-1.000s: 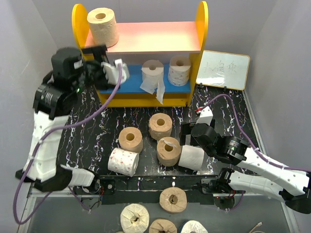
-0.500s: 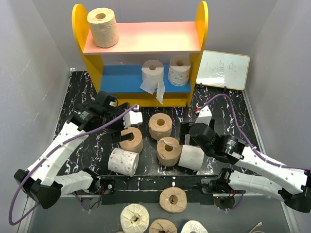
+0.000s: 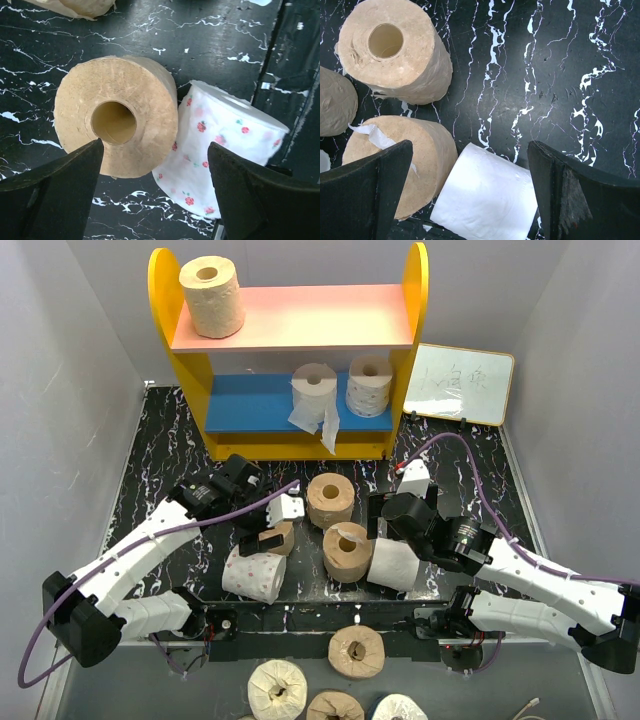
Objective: Place and organize the paper towels onto the shelf
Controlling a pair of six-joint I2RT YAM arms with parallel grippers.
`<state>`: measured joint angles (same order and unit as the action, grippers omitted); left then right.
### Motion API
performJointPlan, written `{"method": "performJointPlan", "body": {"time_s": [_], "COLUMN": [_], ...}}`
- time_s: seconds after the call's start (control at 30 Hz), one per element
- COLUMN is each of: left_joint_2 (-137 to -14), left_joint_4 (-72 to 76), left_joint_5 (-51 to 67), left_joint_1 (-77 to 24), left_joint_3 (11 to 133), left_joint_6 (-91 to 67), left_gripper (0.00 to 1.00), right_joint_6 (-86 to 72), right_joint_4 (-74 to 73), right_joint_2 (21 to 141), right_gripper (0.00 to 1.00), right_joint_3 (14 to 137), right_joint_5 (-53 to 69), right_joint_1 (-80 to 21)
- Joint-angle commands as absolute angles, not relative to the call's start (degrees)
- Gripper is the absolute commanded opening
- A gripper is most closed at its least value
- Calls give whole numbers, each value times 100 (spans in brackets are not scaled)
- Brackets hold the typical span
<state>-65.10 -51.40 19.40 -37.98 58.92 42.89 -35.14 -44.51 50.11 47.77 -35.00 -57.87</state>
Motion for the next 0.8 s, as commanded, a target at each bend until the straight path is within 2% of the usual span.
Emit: {"method": "performJointPlan", "body": {"time_s": [0.0,0.23,0.67,0.77], "left_joint_2": [-6389,-6533,-6662,-6685], "left_joint_4": [-4490,-4159,-3933,-3878], "left_joint_5": [1737,1635,1705,1696], "left_joint_1": [-3856,-3936,-4008,-4008], "left_joint_3": [5640,5469,5182,5149], "left_joint_6": [3999,3937,3893,3897], "left_gripper": [83,83,78,74], "right_joint_6": [-3599,-3612,-3610,-3612], "right_joint_4": [-4289,-4289,-4290,-4289], "right_joint_2": [5018,4953,4860,4869], "right_gripper": [98,98,98,98], "right_joint_3": [4816,4816,4806,4803], "right_joint_5": [-3691,-3690,-3691,-3683], "right_joint_1": [-5789,-5792,-5787,-5790]}}
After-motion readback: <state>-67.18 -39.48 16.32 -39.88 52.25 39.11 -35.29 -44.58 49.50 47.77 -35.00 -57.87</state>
